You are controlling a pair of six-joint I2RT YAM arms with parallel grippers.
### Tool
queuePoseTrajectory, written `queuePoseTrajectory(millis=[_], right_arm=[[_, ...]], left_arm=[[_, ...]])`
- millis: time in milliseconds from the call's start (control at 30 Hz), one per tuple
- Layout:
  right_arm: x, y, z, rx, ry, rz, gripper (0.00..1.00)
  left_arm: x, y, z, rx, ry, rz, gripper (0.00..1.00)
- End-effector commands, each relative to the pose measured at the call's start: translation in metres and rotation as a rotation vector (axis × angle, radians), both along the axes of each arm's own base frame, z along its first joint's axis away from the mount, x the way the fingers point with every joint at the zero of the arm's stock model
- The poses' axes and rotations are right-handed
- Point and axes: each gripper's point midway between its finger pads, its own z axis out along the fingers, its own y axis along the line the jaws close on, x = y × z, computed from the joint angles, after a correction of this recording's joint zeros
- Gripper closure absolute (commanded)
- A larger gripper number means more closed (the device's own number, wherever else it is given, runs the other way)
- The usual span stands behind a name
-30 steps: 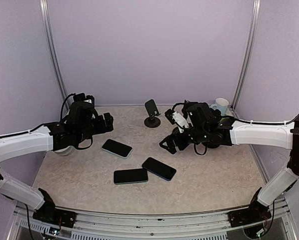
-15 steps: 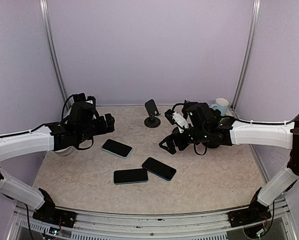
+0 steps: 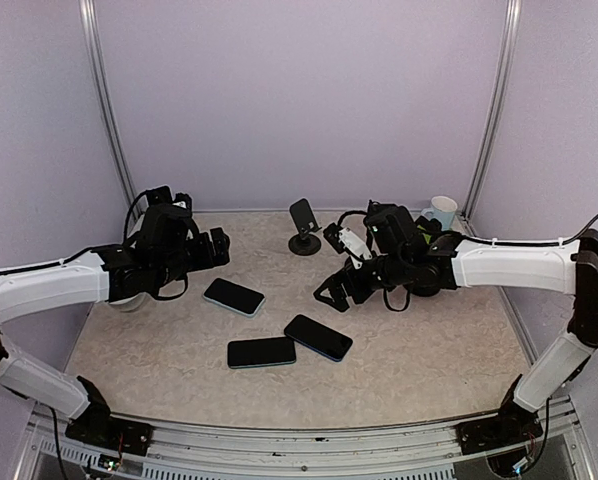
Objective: Place the phone on the phone stand
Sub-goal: Pick up the phone stand from the center of the board.
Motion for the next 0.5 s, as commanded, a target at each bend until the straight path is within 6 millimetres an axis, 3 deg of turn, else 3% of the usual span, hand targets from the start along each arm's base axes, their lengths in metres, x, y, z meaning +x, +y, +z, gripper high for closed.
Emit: queuePoseTrajectory(millis=[0,467], right_arm=[[0.001,0.004,0.001,-0.002,0.009,0.013,0.0],[0.008,-0.002,0.002,-0.02,-0.018,-0.029,0.0]], left_arm=[[0.0,0.0,-0.001,-0.01,0.005,0.007,0.01],[0.003,0.015,-0.011,-0.052,0.044,0.048,0.01]])
